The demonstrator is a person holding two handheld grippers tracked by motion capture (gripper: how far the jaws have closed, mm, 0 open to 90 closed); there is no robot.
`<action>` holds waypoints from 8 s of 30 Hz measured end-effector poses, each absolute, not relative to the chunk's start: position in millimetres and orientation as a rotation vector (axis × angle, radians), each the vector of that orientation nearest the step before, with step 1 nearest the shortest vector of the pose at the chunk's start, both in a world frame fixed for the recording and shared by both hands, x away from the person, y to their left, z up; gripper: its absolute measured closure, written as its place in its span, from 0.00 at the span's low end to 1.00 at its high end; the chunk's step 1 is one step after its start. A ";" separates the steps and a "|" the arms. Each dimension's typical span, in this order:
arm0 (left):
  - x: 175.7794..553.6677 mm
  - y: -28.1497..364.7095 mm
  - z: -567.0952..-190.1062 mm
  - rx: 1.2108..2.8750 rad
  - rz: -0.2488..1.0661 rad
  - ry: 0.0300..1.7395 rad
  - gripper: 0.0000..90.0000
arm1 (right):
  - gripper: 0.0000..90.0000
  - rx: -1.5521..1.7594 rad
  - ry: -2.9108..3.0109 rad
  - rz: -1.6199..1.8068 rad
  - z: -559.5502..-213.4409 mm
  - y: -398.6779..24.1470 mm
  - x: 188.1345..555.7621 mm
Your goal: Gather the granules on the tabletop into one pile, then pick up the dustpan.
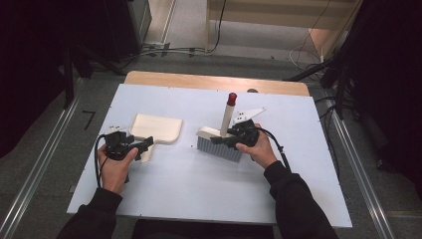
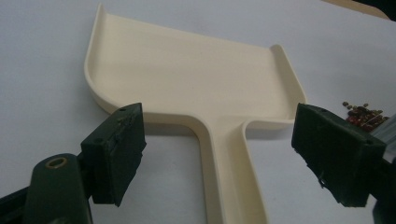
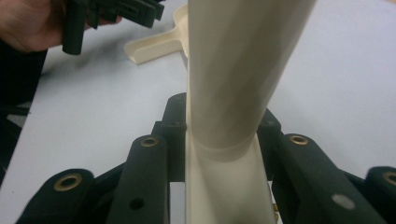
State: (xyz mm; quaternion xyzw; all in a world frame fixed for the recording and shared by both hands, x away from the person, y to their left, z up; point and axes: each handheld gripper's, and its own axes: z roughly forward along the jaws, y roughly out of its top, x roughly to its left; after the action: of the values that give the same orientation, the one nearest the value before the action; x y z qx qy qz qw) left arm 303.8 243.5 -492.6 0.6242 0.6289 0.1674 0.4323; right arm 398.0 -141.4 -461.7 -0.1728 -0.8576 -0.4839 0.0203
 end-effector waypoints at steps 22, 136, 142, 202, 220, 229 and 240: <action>304.9 247.4 -490.5 1.536 0.423 1.567 0.20 | 0.71 -1.202 -2.749 -1.616 -448.4 -183.8 367.7; 304.1 253.7 -491.0 1.521 0.414 1.571 0.20 | 0.71 -1.550 -2.729 -1.634 -461.1 -43.7 326.6; 303.9 254.0 -490.9 1.519 0.414 1.573 0.20 | 0.71 -1.528 -2.724 -1.614 -465.8 -35.3 323.4; 302.4 255.0 -490.3 1.497 0.438 1.591 0.16 | 0.71 -1.666 -2.582 -1.809 -435.4 -121.6 344.0; 295.7 246.6 -488.6 1.531 0.588 1.615 0.15 | 0.71 -1.787 -2.655 -1.747 -443.6 -165.5 358.7; 286.4 234.5 -491.3 1.584 0.644 1.627 0.15 | 0.71 -1.816 -2.667 -1.717 -447.8 -177.4 361.4; 289.9 212.3 -501.3 1.663 0.686 1.646 0.28 | 0.71 -1.812 -2.679 -1.711 -448.0 -177.1 360.7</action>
State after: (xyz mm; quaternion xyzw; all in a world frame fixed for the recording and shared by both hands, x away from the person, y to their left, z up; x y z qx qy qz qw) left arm 289.9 212.3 -501.3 0.6403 0.6338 0.2641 0.3443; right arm 360.7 -177.1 -448.0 -0.4787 -0.7078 -0.4521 -0.2558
